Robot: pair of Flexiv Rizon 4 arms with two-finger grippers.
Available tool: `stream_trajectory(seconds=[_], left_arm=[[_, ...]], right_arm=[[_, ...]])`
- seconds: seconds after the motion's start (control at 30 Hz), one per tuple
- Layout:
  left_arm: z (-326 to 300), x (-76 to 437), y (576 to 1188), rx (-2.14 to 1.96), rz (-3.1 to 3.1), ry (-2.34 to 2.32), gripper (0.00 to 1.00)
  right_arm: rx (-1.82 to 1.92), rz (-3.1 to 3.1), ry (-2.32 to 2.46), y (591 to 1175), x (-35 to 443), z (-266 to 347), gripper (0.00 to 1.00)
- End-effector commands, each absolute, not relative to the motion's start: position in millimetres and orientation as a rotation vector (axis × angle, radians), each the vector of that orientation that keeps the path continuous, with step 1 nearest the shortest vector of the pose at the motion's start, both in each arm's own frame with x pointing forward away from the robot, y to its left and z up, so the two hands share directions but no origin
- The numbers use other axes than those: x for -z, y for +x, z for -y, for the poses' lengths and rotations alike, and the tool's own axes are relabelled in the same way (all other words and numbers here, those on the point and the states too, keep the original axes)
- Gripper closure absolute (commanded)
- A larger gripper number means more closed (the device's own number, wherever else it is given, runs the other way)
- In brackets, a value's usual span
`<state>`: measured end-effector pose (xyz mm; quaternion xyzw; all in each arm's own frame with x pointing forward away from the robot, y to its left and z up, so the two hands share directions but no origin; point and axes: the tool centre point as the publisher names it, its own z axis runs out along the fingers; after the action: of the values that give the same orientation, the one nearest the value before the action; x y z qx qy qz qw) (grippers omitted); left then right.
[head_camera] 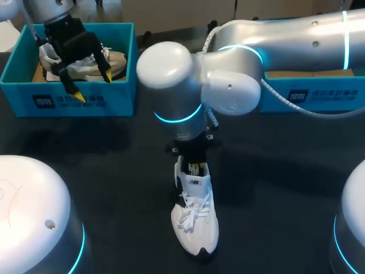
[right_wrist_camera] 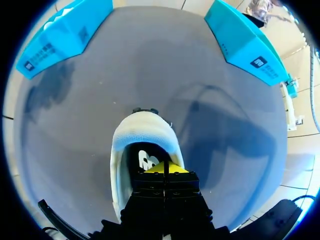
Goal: Take the shoe out of the shoebox, open the shoe tongue, remove and reinsert the insole, then place the shoe into the shoebox
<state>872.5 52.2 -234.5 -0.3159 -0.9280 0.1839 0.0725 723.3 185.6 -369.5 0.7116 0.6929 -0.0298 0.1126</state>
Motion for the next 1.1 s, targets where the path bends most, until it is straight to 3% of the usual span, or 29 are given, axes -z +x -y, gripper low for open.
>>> stream_trajectory(seconds=[0.03,0.4,0.77,1.1], left_arm=[[-52.9,233.3,872.2,-0.549,2.788,-0.949,0.0],[-52.9,233.3,872.2,-0.549,2.788,-0.949,0.0],[-52.9,233.3,872.2,-0.549,2.788,-0.949,0.0],[-52.9,233.3,872.2,-0.549,2.788,-0.949,0.0]], right_arm=[[0.102,-1.867,2.171,721.4,386.4,-194.3,1.0],[0.076,-1.934,2.182,727.0,412.6,-198.9,1.0],[0.107,-1.911,2.114,721.6,381.2,-201.0,1.0],[0.187,-1.9,2.071,722.2,380.9,-194.0,1.0]])
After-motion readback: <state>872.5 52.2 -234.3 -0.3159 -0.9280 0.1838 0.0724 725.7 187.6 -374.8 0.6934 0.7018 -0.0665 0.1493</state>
